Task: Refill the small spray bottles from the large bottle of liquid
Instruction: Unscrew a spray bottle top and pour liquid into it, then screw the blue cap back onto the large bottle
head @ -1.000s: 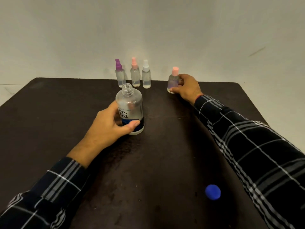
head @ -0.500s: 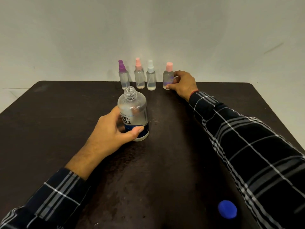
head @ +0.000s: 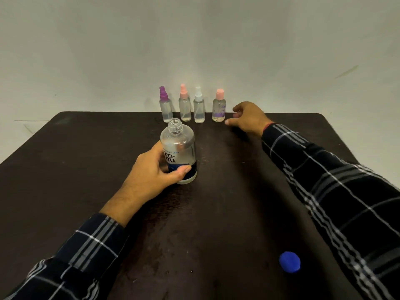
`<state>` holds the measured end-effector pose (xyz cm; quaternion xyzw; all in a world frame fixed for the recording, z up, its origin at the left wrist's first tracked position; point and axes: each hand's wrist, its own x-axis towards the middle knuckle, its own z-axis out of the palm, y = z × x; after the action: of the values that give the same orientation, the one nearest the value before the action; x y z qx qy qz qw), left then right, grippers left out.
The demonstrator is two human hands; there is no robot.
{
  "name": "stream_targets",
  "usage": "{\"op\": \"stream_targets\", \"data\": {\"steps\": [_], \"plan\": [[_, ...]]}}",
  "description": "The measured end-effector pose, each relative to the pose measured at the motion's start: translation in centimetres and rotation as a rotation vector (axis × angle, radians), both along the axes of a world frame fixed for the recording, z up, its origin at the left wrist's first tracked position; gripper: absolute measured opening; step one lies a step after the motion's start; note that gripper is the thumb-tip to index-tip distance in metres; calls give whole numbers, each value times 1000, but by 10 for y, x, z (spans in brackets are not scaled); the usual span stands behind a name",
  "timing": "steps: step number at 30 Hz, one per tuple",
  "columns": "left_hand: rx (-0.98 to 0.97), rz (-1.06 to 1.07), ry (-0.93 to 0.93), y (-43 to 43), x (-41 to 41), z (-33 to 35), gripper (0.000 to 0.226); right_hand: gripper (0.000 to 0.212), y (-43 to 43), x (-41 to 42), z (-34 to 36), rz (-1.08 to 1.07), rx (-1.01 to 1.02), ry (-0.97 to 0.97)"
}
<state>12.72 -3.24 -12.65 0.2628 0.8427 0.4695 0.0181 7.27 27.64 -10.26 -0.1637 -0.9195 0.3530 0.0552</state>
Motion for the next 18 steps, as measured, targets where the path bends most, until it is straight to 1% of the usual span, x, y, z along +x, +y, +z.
{"op": "stream_targets", "data": {"steps": [3,5,7,9,11,13,16,18], "plan": [[-17,-6,1,1,2,4,53,36,-2,58,22,140,44,8],[-21,-15,-9,0,5,8,54,26,-10,105,38,295,125,-53],[-17,-22,-27,-1,9,12,54,26,-21,157,51,439,180,-202],[-21,-24,-44,-3,16,14,52,34,-32,207,55,484,210,-357],[-29,-34,-50,-9,31,14,57,44,-42,251,50,447,277,-432],[-36,-47,-52,-16,51,12,60,48,-53,283,41,391,325,-461],[-41,-66,-54,-35,88,9,60,49,-73,309,23,268,366,-451],[-38,-80,-45,-43,110,8,59,43,-81,313,11,173,406,-404]]}}
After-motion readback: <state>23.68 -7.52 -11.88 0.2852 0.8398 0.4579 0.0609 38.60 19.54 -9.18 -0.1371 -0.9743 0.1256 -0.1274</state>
